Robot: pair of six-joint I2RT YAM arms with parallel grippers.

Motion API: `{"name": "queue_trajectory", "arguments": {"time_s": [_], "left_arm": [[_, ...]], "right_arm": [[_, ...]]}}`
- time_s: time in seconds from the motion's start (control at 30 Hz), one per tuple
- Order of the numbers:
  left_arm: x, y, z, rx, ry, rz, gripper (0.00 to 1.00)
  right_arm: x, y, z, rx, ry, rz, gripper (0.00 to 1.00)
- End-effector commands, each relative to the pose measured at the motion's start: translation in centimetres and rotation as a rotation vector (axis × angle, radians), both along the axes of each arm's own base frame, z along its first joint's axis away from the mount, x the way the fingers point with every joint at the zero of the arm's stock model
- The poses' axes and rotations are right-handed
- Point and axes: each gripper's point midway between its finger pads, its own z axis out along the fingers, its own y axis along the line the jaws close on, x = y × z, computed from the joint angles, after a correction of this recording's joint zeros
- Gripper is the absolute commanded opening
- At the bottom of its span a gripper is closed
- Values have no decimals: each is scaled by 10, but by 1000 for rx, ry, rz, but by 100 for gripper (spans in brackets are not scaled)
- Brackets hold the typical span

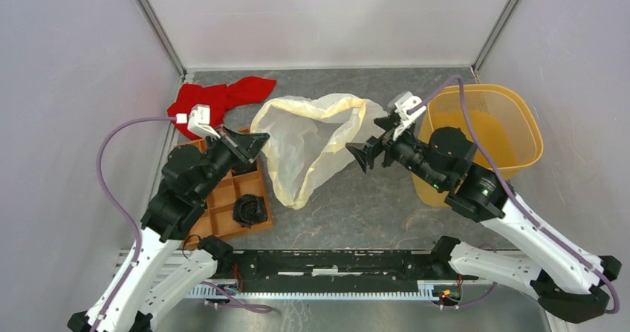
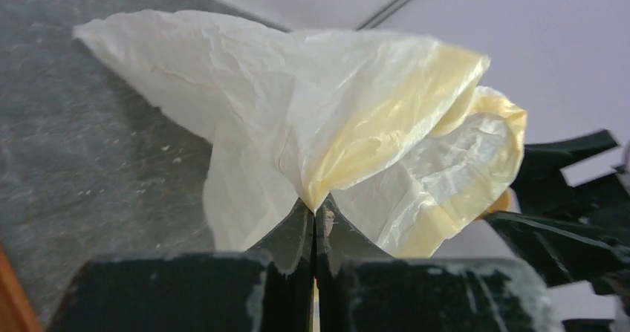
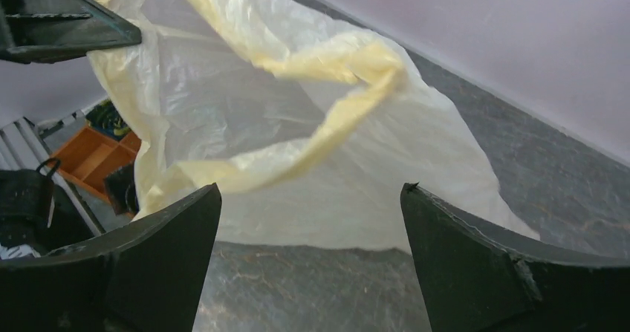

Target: Put the trash bags into the trash bin

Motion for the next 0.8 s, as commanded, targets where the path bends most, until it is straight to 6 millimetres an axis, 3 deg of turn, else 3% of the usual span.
{"name": "queue_trajectory", "arguments": {"time_s": [0.0, 0.13, 0.27, 0.37, 0.43, 0.57, 0.67, 0.77], "left_arm": [[15, 15, -44, 80, 79, 107, 2], [23, 21, -49, 141, 84, 144, 2], [31, 26, -36, 209, 43, 171, 2], [36, 38, -28, 285, 42, 226, 2], [37, 48, -20, 325, 25, 260, 2], [33, 55, 1, 333, -32, 280, 2], [34, 54, 9, 363, -55, 270, 2], [34, 56, 8, 385, -39, 269, 2]], "right_arm": [[-23, -33, 4, 1, -1, -17, 98], [-34, -90, 20, 16, -23, -174, 98], [-25, -172, 7, -106, 12, -549, 98], [-24, -208, -1, -214, 49, -739, 98], [-21, -210, -8, -265, 76, -782, 98], [-9, -185, -28, -297, 113, -737, 98], [1, -177, -43, -342, 128, -763, 83], [6, -187, -59, -389, 132, -870, 74]]}}
